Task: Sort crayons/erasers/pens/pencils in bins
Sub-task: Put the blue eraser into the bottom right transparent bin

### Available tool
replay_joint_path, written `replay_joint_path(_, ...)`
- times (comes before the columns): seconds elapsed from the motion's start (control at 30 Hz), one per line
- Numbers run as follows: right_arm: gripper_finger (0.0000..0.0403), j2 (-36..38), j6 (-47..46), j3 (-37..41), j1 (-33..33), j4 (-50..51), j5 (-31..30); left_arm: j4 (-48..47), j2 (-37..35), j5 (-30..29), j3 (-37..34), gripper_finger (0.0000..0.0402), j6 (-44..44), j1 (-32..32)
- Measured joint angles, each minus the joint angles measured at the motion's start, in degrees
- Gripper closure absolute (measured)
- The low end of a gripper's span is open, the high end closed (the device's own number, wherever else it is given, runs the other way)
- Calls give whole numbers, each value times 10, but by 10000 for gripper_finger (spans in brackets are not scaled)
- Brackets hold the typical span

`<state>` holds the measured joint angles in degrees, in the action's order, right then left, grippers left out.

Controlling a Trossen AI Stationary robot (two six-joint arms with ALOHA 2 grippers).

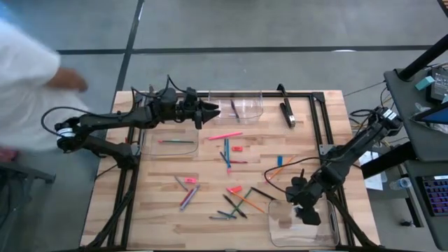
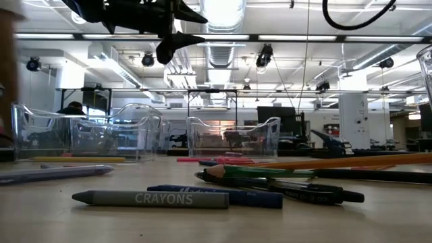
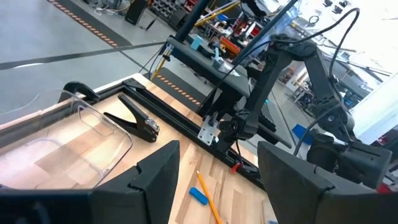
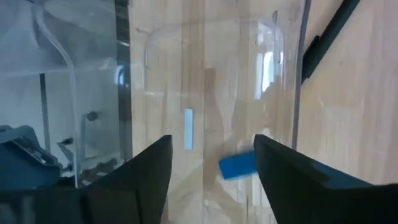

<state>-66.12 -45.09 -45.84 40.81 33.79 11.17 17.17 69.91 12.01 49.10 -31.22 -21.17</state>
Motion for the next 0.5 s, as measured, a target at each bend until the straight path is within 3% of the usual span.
replay_joint_path(0.27,193,59,1,0,-55,17,-99,4,-1,0,0,201,-1,0)
replay_joint_path(0.5,193,98,-44,4,-174,122,-189,14,-12,0,1,201,-2,0)
